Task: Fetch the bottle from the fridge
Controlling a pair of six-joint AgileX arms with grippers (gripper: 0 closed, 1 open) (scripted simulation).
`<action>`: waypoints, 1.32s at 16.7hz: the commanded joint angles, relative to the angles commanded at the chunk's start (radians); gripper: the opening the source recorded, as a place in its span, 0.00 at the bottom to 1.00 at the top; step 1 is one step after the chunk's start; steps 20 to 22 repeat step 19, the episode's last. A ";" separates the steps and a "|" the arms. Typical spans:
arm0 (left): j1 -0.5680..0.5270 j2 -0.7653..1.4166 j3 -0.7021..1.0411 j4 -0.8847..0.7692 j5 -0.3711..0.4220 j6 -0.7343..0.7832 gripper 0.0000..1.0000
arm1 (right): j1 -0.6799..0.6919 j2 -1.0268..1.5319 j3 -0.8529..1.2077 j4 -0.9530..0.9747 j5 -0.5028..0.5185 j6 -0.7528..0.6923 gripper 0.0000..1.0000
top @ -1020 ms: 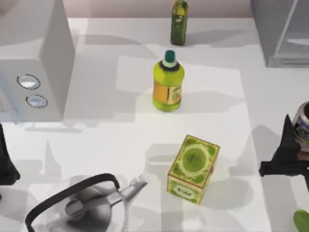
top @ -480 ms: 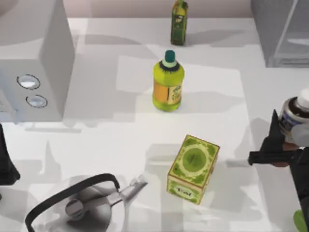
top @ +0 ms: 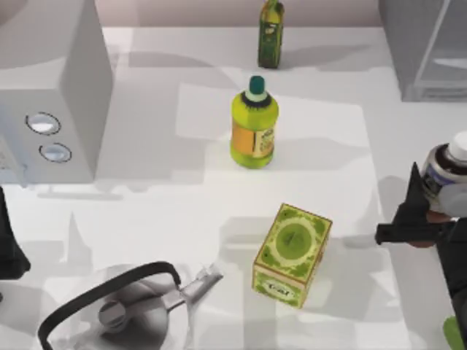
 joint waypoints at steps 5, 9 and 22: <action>0.000 0.000 0.000 0.000 0.000 0.000 1.00 | 0.000 0.000 0.000 0.000 0.000 0.000 0.38; 0.000 0.000 0.000 0.000 0.000 0.000 1.00 | 0.000 0.000 0.000 0.000 0.000 0.000 0.68; 0.000 0.000 0.000 0.000 0.000 0.000 1.00 | 0.000 0.000 0.000 0.000 0.000 0.000 1.00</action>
